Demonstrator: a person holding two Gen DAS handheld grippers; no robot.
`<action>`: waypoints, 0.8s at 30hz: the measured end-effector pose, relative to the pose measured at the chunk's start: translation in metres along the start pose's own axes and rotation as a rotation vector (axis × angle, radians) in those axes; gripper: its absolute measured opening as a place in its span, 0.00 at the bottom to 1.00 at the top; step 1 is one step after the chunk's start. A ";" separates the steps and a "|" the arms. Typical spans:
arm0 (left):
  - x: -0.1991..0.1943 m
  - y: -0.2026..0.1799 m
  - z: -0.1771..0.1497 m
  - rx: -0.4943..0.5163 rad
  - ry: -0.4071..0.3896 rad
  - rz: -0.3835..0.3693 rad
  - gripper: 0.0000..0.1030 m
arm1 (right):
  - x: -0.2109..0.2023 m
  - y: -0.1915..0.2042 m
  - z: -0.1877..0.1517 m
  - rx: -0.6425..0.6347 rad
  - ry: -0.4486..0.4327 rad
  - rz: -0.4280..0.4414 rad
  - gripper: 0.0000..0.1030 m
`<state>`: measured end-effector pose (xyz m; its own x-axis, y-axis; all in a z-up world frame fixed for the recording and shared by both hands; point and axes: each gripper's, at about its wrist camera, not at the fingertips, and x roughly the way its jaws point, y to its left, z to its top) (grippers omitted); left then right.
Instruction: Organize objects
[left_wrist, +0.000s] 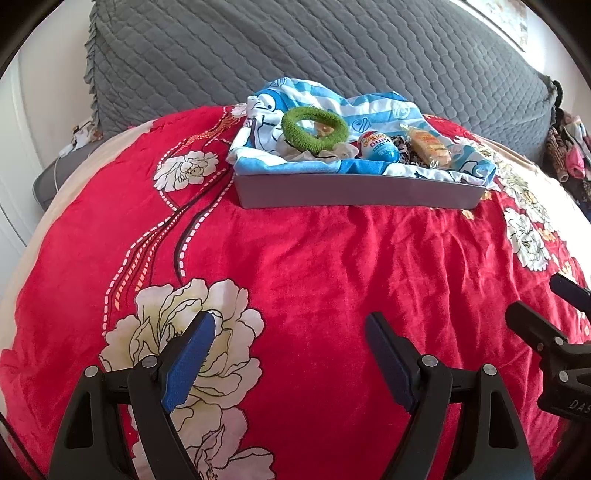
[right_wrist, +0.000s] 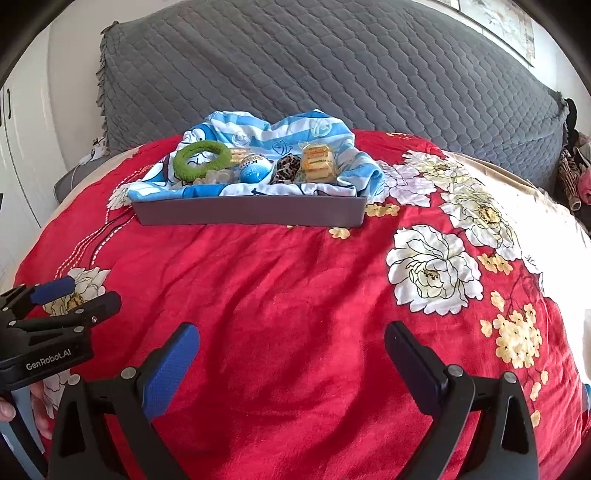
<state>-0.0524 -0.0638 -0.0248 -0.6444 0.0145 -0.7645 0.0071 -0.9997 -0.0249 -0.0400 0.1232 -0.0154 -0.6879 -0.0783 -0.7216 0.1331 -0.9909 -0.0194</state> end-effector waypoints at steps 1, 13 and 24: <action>0.001 0.000 0.000 -0.001 0.002 0.000 0.82 | 0.001 0.000 -0.001 -0.001 0.000 -0.004 0.98; 0.007 0.000 -0.003 -0.005 0.007 0.004 0.82 | 0.007 0.000 -0.007 -0.006 0.011 -0.012 0.98; 0.009 0.001 -0.004 -0.001 0.003 0.013 0.82 | 0.010 0.000 -0.011 -0.020 0.020 -0.013 0.98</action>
<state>-0.0549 -0.0651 -0.0344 -0.6416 0.0014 -0.7670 0.0167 -0.9997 -0.0157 -0.0391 0.1234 -0.0299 -0.6750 -0.0627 -0.7351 0.1381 -0.9895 -0.0424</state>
